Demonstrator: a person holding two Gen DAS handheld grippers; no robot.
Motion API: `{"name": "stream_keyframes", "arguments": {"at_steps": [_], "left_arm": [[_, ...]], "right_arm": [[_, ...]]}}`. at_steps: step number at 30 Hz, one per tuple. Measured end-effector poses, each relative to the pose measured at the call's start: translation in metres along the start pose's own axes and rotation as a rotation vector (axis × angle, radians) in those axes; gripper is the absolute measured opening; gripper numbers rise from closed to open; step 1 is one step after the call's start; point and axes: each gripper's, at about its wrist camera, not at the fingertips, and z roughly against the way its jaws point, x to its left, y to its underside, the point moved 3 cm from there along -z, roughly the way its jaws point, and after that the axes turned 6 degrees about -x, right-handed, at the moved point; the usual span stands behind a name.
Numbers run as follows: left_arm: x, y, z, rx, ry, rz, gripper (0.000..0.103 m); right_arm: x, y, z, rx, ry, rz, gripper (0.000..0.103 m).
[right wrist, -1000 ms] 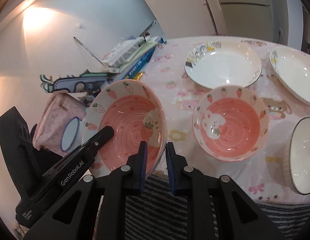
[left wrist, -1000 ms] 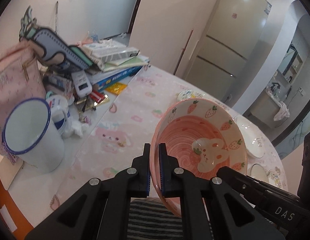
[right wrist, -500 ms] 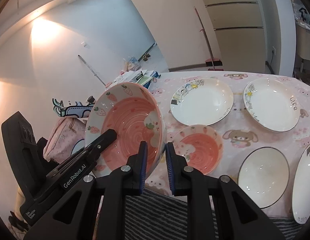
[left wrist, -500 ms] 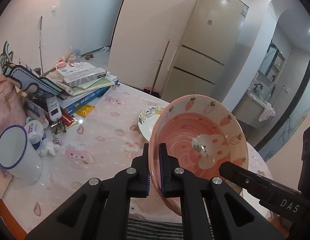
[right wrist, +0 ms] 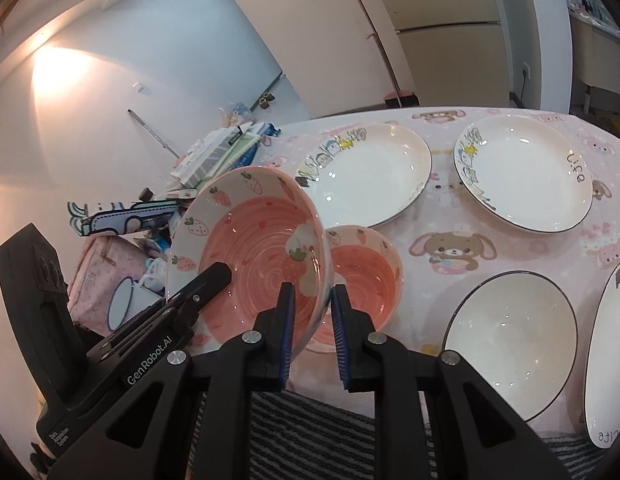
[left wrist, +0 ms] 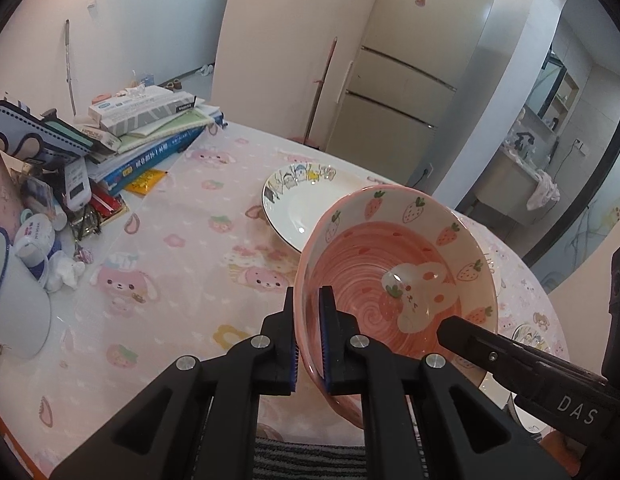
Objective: Organize plates and bowls
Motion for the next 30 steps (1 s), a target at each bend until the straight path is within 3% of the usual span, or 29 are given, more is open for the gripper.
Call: {"name": "stream_keyframes", "arguments": {"at_steps": [11, 20, 26, 30], "left_arm": [[-0.005, 0.017, -0.030, 0.030, -0.028, -0.054, 0.010], [-0.019, 0.025, -0.045, 0.010, -0.066, -0.124, 0.013], [-0.022, 0.029, -0.049, -0.015, -0.132, -0.185, 0.014], [-0.020, 0.032, -0.054, -0.006, -0.136, -0.180, 0.014]], "right_arm": [[-0.014, 0.008, -0.021, 0.004, 0.078, 0.021, 0.018], [-0.025, 0.008, -0.030, -0.013, 0.136, 0.043, 0.017], [-0.027, 0.007, -0.038, -0.016, 0.116, 0.049, 0.016], [-0.026, 0.010, -0.043, -0.026, 0.148, 0.085, 0.016]]}}
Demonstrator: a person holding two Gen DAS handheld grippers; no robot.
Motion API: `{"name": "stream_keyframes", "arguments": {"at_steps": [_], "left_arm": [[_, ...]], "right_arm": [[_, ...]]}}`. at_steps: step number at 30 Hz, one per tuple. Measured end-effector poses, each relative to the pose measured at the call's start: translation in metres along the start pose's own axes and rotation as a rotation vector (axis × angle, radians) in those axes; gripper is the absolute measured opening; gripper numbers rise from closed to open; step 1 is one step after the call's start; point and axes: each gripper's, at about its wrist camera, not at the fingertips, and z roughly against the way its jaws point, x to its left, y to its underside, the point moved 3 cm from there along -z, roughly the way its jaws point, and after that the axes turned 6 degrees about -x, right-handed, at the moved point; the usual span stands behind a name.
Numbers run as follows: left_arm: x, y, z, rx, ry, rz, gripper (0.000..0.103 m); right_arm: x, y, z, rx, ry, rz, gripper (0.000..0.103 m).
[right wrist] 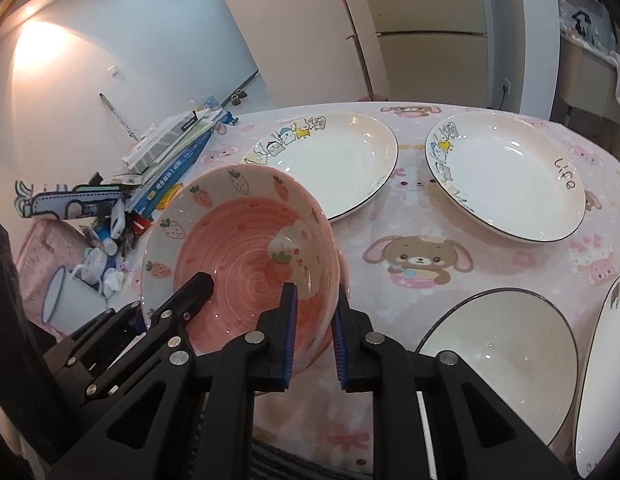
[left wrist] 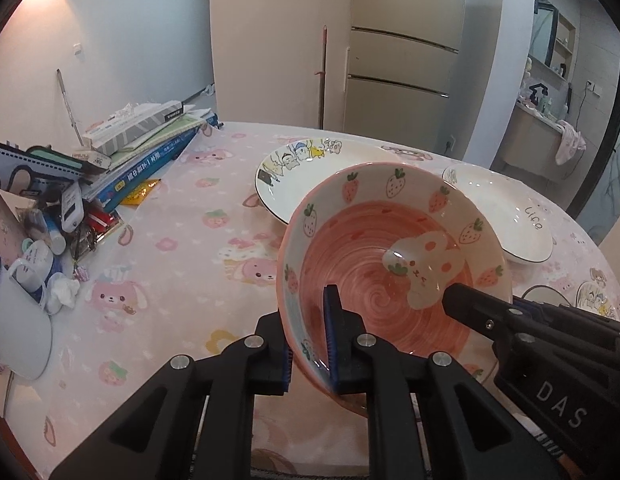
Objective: Organize plates and bowls
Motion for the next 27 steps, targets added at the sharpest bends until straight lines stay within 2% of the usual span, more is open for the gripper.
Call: {"name": "stream_keyframes", "arguments": {"at_steps": [9, 15, 27], "left_arm": [[-0.002, 0.005, -0.001, -0.008, 0.000, -0.018, 0.016], [-0.007, 0.007, 0.008, -0.054, -0.031, -0.055, 0.017], [-0.010, 0.010, 0.005, -0.044, -0.039, -0.066, 0.017]], "right_arm": [[0.003, 0.001, -0.001, -0.006, 0.026, 0.032, 0.016], [0.007, 0.004, 0.007, -0.021, 0.058, 0.070, 0.015], [0.006, 0.005, 0.003, -0.001, 0.067, 0.065, 0.015]]}}
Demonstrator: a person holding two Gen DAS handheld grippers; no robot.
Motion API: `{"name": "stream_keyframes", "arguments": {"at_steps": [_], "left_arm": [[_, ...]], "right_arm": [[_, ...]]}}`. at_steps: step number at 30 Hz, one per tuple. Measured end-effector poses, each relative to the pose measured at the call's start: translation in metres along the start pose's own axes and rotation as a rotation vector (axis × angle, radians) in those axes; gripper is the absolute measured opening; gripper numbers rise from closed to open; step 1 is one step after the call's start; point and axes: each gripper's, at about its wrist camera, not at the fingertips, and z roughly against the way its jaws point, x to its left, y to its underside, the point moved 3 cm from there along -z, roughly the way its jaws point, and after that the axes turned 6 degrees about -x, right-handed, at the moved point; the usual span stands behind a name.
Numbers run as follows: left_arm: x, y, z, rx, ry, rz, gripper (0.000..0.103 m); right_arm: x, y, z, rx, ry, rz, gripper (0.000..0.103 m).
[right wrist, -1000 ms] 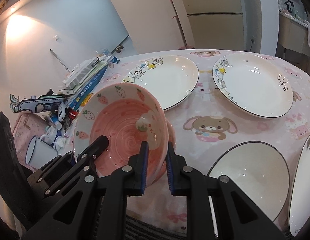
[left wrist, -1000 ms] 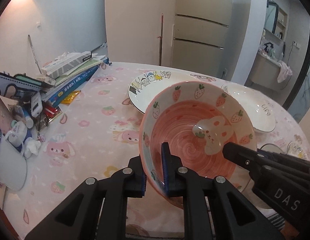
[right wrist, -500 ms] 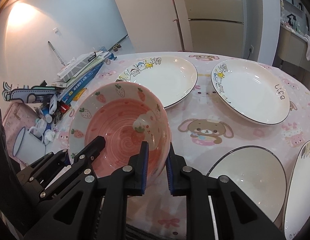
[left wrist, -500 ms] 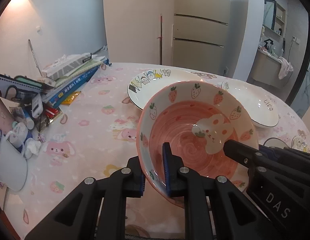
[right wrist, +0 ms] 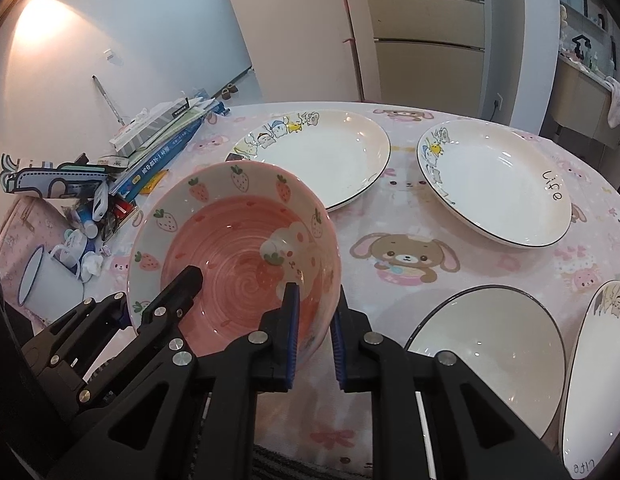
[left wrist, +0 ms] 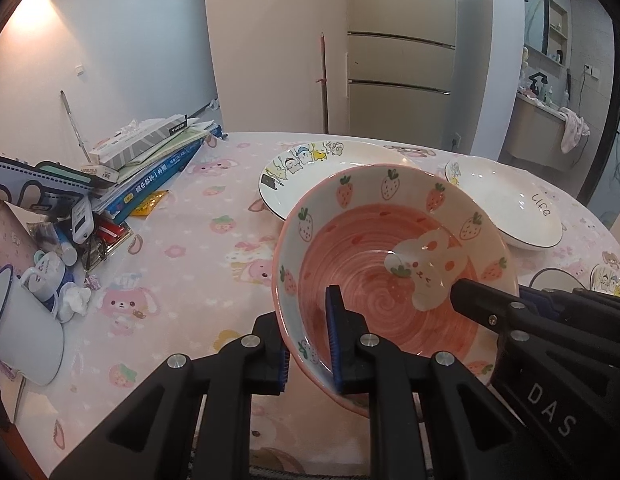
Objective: Organize plates and bowls
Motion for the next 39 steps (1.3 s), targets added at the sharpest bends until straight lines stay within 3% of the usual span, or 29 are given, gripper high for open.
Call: {"name": "stream_keyframes", "arguments": {"at_steps": [9, 11, 14, 16, 23, 29, 36, 39], "left_arm": [[0.006, 0.001, -0.001, 0.009, 0.091, 0.081, 0.034], [0.004, 0.000, 0.002, -0.006, 0.107, 0.075, 0.046], [0.007, -0.002, 0.009, -0.048, 0.035, 0.068, 0.069], [0.013, -0.003, 0.012, -0.057, 0.076, 0.098, 0.073], [0.031, -0.005, 0.013, -0.069, 0.110, 0.173, 0.074], [0.027, -0.015, 0.042, -0.209, 0.112, 0.139, 0.075], [0.024, -0.036, 0.095, -0.308, 0.135, 0.122, 0.075], [0.024, -0.046, 0.120, -0.362, 0.145, 0.123, 0.083]], "right_arm": [[-0.006, -0.002, -0.003, 0.001, -0.010, -0.016, 0.017], [-0.006, -0.004, -0.001, -0.011, -0.010, -0.013, 0.017], [-0.008, -0.006, 0.001, -0.023, 0.001, -0.012, 0.016], [-0.011, -0.008, 0.000, -0.018, -0.006, -0.026, 0.016], [-0.011, -0.011, 0.006, -0.014, -0.050, -0.042, 0.016], [-0.008, -0.018, 0.023, -0.058, -0.070, -0.029, 0.017], [-0.021, -0.033, 0.057, -0.127, -0.076, -0.051, 0.018], [-0.026, -0.041, 0.081, -0.180, -0.072, -0.056, 0.018]]}}
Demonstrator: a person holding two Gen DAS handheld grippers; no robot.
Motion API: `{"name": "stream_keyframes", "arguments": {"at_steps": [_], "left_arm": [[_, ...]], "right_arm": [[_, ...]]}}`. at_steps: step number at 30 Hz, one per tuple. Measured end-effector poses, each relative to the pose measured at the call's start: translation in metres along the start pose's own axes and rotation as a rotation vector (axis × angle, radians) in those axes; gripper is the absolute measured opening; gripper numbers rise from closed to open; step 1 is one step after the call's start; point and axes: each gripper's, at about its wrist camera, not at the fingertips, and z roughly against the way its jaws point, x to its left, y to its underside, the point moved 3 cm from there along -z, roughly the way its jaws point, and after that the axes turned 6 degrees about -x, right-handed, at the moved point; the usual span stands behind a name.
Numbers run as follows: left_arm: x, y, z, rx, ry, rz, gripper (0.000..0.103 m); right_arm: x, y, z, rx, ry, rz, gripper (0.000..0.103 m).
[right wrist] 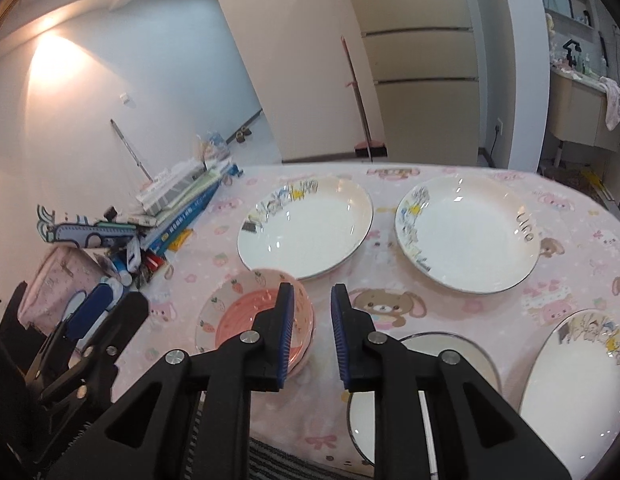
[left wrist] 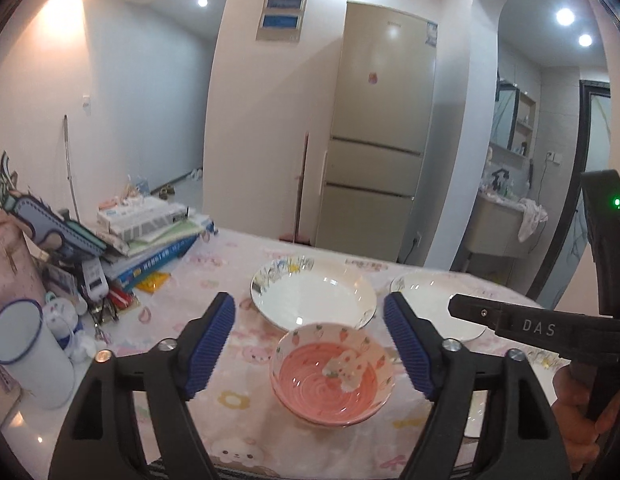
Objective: Organize plates and bowls
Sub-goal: 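Move both grippers to the white black-rimmed bowl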
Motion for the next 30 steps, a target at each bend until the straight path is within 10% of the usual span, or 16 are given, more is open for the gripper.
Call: {"name": "stream_keyframes", "arguments": {"at_steps": [9, 16, 30], "left_arm": [[-0.033, -0.031, 0.044, -0.143, 0.005, -0.077, 0.091], [-0.063, -0.045, 0.072, -0.244, 0.079, -0.104, 0.103], [-0.097, -0.021, 0.024, -0.112, 0.184, -0.034, 0.103]], "right_arm": [[-0.008, -0.022, 0.084, -0.173, 0.009, 0.012, 0.019], [-0.025, -0.027, 0.127, -0.299, 0.052, 0.011, 0.052], [-0.090, 0.000, 0.125, -0.313, 0.207, -0.066, 0.071]]}}
